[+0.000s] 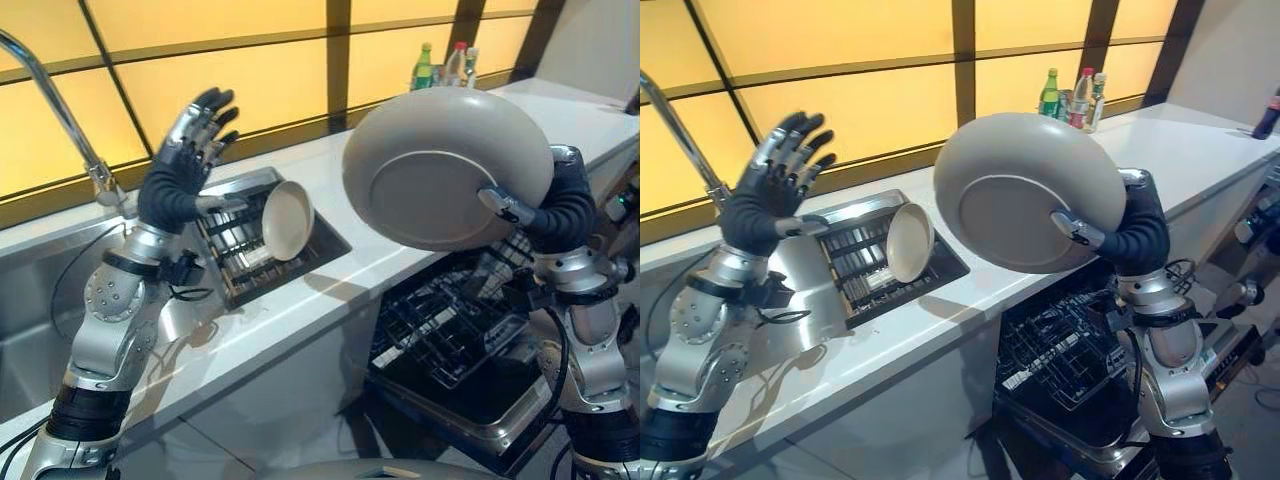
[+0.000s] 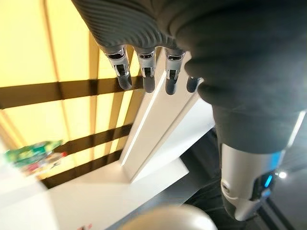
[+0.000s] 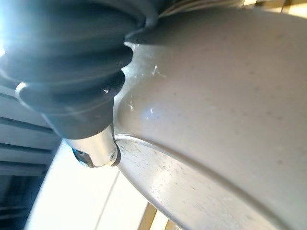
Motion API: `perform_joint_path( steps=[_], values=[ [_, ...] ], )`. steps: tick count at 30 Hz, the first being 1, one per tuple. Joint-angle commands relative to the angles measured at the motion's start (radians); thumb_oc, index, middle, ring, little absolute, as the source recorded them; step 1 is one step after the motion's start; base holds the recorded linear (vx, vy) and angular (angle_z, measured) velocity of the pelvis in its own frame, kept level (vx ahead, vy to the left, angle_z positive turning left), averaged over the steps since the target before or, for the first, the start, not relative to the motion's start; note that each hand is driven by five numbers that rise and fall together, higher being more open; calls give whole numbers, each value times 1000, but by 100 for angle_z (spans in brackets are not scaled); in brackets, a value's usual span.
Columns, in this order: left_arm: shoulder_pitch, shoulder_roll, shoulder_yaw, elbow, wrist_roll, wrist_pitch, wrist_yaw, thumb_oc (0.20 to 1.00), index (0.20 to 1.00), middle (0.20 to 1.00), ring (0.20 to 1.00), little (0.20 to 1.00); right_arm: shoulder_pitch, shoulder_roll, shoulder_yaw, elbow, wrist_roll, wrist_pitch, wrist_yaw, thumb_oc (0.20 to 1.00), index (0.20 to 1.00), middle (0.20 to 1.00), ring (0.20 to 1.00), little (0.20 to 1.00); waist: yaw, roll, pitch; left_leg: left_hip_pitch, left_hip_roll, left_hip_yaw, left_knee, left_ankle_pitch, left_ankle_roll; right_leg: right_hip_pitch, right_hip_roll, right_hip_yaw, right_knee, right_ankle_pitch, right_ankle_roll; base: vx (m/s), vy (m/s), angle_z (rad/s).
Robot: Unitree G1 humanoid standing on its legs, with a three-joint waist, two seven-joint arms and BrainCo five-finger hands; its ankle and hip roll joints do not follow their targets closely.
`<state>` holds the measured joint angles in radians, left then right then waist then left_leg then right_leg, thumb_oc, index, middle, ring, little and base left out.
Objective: Pick up plates and place into dishwasher.
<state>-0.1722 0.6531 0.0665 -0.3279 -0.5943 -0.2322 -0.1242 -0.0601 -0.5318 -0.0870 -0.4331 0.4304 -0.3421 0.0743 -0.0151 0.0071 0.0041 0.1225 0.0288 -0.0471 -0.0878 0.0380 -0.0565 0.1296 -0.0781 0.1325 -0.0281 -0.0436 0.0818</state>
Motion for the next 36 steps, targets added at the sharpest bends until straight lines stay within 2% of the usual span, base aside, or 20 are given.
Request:
perform_joint_path(
  steps=[1, 5, 8, 12, 17, 19, 22, 27, 32, 36],
  values=[
    [23, 10, 67, 48, 53, -68, 28, 1000, 1000, 1000, 1000, 1000, 30, -50, -84, -17, -68, 27, -36, 200, 200, 200, 200, 200, -15, 2, -32, -19, -27, 4, 45, -76, 65, -73, 25, -70, 78, -12, -14, 12, -1, -37],
    [72, 28, 131, 54, 52, -61, 21, 1000, 1000, 1000, 1000, 1000, 99, -98, -141, 25, -136, 105, -38, 200, 200, 200, 200, 200, -43, -7, -23, -13, -23, 28, 32, -74, 66, -80, 29, -39, 74, -2, -9, 5, -15, -28],
    [117, 42, 178, 70, 39, -64, 10, 1000, 1000, 1000, 1000, 1000, 157, -135, -192, 55, -168, 137, -29, 200, 200, 200, 200, 200, -64, -9, -15, -7, -24, 44, 28, -75, 69, -79, 35, -1, 66, 10, -4, 57, -20, -27],
    [170, 44, 222, 67, 63, -59, -24, 1000, 1000, 1000, 1000, 1000, 248, -140, -240, 85, -242, 152, -44, 200, 200, 200, 200, 200, -75, -11, 0, -16, -22, 57, 19, -66, 66, -92, 29, 6, 63, 22, 5, 10, -55, -22],
    [186, 67, 255, 76, 42, -29, -30, 1000, 1000, 1000, 1000, 1000, 315, -177, -263, 157, -503, 205, -141, 200, 200, 200, 200, 200, -85, -10, 16, -19, -26, 61, 9, -72, 66, -98, 21, 10, 47, 26, 17, 17, -86, -17],
    [183, 77, 261, 77, 32, -17, -27, 1000, 1000, 1000, 1000, 1000, 331, -207, -266, 183, -540, 225, -137, 200, 200, 200, 200, 200, -90, -7, 24, -26, -27, 62, 8, -70, 65, -106, 21, 17, 42, 34, 22, 6, -91, -9],
    [180, 79, 251, 68, 36, -6, -32, 1000, 1000, 1000, 1000, 1000, 324, -223, -252, 191, -470, 257, -85, 200, 200, 200, 200, 200, -87, -3, 35, -37, -28, 56, 9, -66, 64, -118, 19, 20, 46, 37, 25, 18, -80, -1],
    [154, 63, 205, 72, 70, -11, -27, 1000, 1000, 1000, 1000, 1000, 247, -224, -144, 276, -370, 260, -64, 200, 200, 200, 200, 200, -67, 6, 67, -64, -30, 27, 9, -54, 59, -146, 18, 13, 55, 39, 26, 19, -85, -1],
    [99, 40, 132, 105, 120, -31, 3, 1000, 1000, 1000, 1000, 1000, 125, -215, -27, 421, -274, 201, -43, 200, 200, 200, 200, 200, -40, 17, 107, -129, -28, -7, 31, -39, 52, -195, 18, -4, 76, 34, 20, -37, -88, 3],
    [38, 59, 75, 115, 129, -31, 49, 1000, 1000, 1000, 1000, 1000, 21, -220, 60, 526, -201, 149, -60, 200, 200, 200, 200, 200, -12, 28, 156, -178, -24, -30, 43, -23, 44, -221, 21, -33, 80, 31, 11, -83, -85, 5]
  ],
)
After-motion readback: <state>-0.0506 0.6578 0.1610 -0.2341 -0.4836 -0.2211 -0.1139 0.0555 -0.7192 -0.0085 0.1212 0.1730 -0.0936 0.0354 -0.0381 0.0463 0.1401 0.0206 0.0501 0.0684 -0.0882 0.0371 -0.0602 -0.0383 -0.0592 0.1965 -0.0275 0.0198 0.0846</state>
